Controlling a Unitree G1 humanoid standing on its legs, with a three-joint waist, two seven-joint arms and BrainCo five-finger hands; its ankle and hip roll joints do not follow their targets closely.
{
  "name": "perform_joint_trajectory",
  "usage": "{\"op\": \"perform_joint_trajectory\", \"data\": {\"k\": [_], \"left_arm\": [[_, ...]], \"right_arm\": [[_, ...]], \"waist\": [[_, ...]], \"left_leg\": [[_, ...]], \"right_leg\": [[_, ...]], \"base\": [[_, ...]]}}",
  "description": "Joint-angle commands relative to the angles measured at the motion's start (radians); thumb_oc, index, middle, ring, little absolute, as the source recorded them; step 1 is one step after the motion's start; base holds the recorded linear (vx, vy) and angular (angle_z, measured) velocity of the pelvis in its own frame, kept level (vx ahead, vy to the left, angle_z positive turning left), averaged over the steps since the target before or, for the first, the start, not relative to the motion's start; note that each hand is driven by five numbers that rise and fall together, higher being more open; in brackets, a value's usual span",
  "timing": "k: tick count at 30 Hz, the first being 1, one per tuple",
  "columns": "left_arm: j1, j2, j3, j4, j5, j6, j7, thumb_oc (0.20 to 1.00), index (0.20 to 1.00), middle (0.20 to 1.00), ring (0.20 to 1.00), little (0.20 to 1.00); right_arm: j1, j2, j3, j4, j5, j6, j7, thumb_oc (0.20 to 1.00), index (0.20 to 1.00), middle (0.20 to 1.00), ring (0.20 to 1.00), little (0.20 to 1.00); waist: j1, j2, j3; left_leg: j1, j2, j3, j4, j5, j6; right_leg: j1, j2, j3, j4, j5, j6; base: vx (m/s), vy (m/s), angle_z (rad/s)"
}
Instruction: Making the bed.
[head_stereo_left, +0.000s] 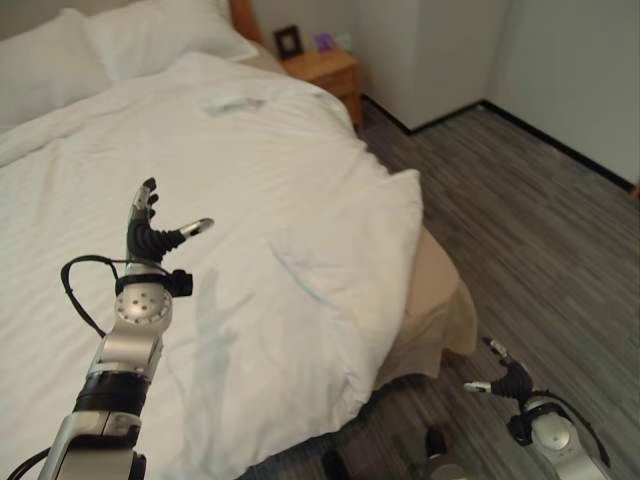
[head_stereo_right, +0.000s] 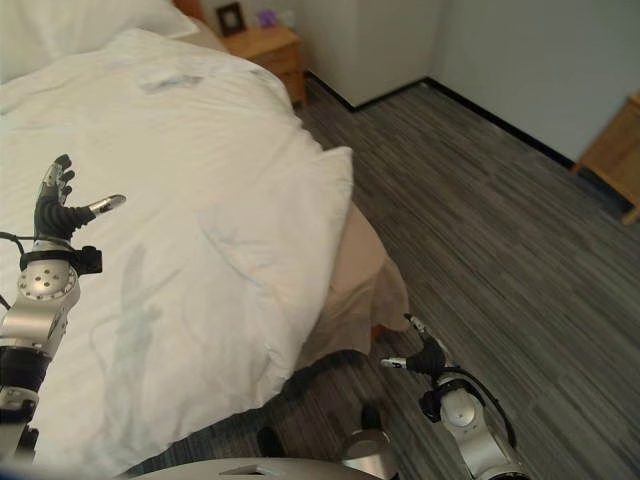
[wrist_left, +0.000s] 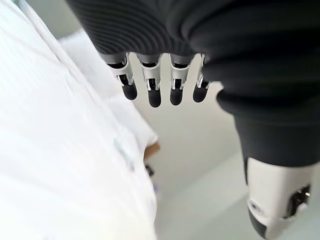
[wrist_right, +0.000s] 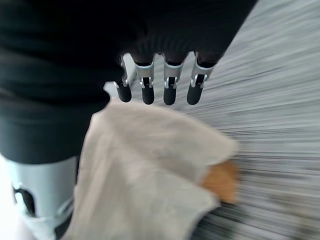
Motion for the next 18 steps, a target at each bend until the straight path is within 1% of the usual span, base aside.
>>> {"op": "perform_joint_trajectory", "data": {"k": [1, 2, 3, 7, 8, 10, 13, 14, 16, 17, 18], "left_arm": [[-0.208, 0.056, -0.010, 0.149, 0.054, 0.035, 0.036, 1.000, 1.000, 1.000, 1.000, 1.000], [-0.215, 0.056, -0.014, 0.153, 0.054, 0.035, 0.037, 1.000, 1.000, 1.000, 1.000, 1.000], [-0.283, 0.044, -0.048, 0.249, 0.079, 0.049, 0.055, 1.000, 1.000, 1.000, 1.000, 1.000], [-0.287, 0.044, -0.051, 0.252, 0.078, 0.048, 0.055, 1.000, 1.000, 1.000, 1.000, 1.000], [-0.416, 0.052, -0.103, 0.456, 0.104, 0.075, 0.073, 1.000, 1.000, 1.000, 1.000, 1.000], [-0.507, 0.061, -0.148, 0.601, 0.122, 0.087, 0.070, 1.000, 1.000, 1.000, 1.000, 1.000], [-0.525, 0.043, -0.151, 0.701, 0.114, 0.093, 0.048, 1.000, 1.000, 1.000, 1.000, 1.000], [-0.519, 0.031, -0.145, 0.748, 0.097, 0.100, 0.021, 1.000, 1.000, 1.000, 1.000, 1.000], [-0.510, 0.002, -0.140, 0.786, 0.083, 0.109, 0.004, 1.000, 1.000, 1.000, 1.000, 1.000], [-0.491, -0.039, -0.146, 0.833, 0.124, 0.119, -0.008, 1.000, 1.000, 1.000, 1.000, 1.000], [-0.491, -0.040, -0.146, 0.833, 0.124, 0.119, -0.008, 1.000, 1.000, 1.000, 1.000, 1.000]], "right_arm": [[-0.058, 0.006, 0.024, -0.057, 0.031, -0.029, -0.004, 1.000, 1.000, 1.000, 1.000, 1.000], [-0.059, 0.007, 0.023, -0.057, 0.032, -0.029, -0.004, 1.000, 1.000, 1.000, 1.000, 1.000], [-0.063, 0.005, 0.028, -0.062, 0.041, -0.032, -0.007, 1.000, 1.000, 1.000, 1.000, 1.000], [-0.063, 0.007, 0.026, -0.062, 0.041, -0.032, -0.007, 1.000, 1.000, 1.000, 1.000, 1.000], [-0.083, -0.001, 0.037, -0.060, 0.072, -0.047, -0.024, 1.000, 1.000, 1.000, 1.000, 1.000], [-0.093, 0.007, 0.046, -0.056, 0.094, -0.061, -0.034, 1.000, 1.000, 1.000, 1.000, 1.000], [-0.113, 0.006, 0.060, -0.054, 0.111, -0.070, -0.037, 1.000, 1.000, 1.000, 1.000, 1.000], [-0.123, 0.015, 0.069, -0.046, 0.121, -0.071, -0.035, 1.000, 1.000, 1.000, 1.000, 1.000], [-0.137, 0.020, 0.078, -0.031, 0.127, -0.071, -0.037, 1.000, 1.000, 1.000, 1.000, 1.000], [-0.150, 0.020, 0.090, -0.019, 0.128, -0.075, -0.036, 1.000, 1.000, 1.000, 1.000, 1.000], [-0.150, 0.020, 0.090, -0.018, 0.128, -0.076, -0.036, 1.000, 1.000, 1.000, 1.000, 1.000]], "waist": [[0.010, -0.044, 0.010], [0.012, -0.043, 0.009], [0.000, -0.041, 0.016], [0.002, -0.041, 0.016], [-0.019, -0.040, 0.045], [-0.026, -0.039, 0.060], [-0.036, -0.040, 0.085], [-0.042, -0.037, 0.091], [-0.044, -0.029, 0.093], [-0.050, -0.029, 0.101], [-0.049, -0.028, 0.102]], "left_leg": [[0.089, 0.061, -0.019, 0.012, -0.094, -0.062], [0.087, 0.062, -0.019, 0.012, -0.094, -0.062], [0.070, 0.069, -0.015, 0.012, -0.084, -0.067], [0.068, 0.070, -0.015, 0.012, -0.084, -0.067], [0.029, 0.084, -0.013, 0.012, -0.066, -0.077], [0.002, 0.100, -0.004, 0.012, -0.059, -0.087], [-0.020, 0.112, 0.006, 0.012, -0.048, -0.095], [-0.036, 0.119, 0.017, 0.012, -0.036, -0.101], [-0.043, 0.125, 0.025, 0.012, -0.039, -0.104], [-0.042, 0.131, 0.033, 0.012, -0.037, -0.106], [-0.041, 0.131, 0.034, 0.012, -0.037, -0.106]], "right_leg": [[-0.082, -0.068, -0.027, 0.016, 0.041, 0.085], [-0.085, -0.067, -0.027, 0.016, 0.041, 0.084], [-0.109, -0.063, -0.024, 0.018, 0.045, 0.086], [-0.110, -0.063, -0.024, 0.018, 0.045, 0.086], [-0.160, -0.048, -0.016, 0.022, 0.053, 0.086], [-0.195, -0.032, -0.009, 0.024, 0.053, 0.087], [-0.227, -0.020, -0.003, 0.023, 0.057, 0.087], [-0.248, -0.010, 0.002, 0.020, 0.065, 0.084], [-0.260, 0.000, 0.009, 0.021, 0.058, 0.083], [-0.260, 0.005, 0.014, 0.020, 0.054, 0.080], [-0.260, 0.006, 0.014, 0.020, 0.054, 0.080]], "base": [[0.00, -0.033, -0.17], [-0.01, -0.061, -0.20], [-0.01, -0.032, -0.25], [-0.01, -0.029, -0.12], [-0.04, -0.107, -0.11], [0.00, -0.114, -0.05], [0.01, -0.062, -0.20], [0.02, -0.054, -0.16], [0.03, -0.029, -0.28], [0.01, -0.008, -0.38], [0.02, -0.013, -0.29]]}}
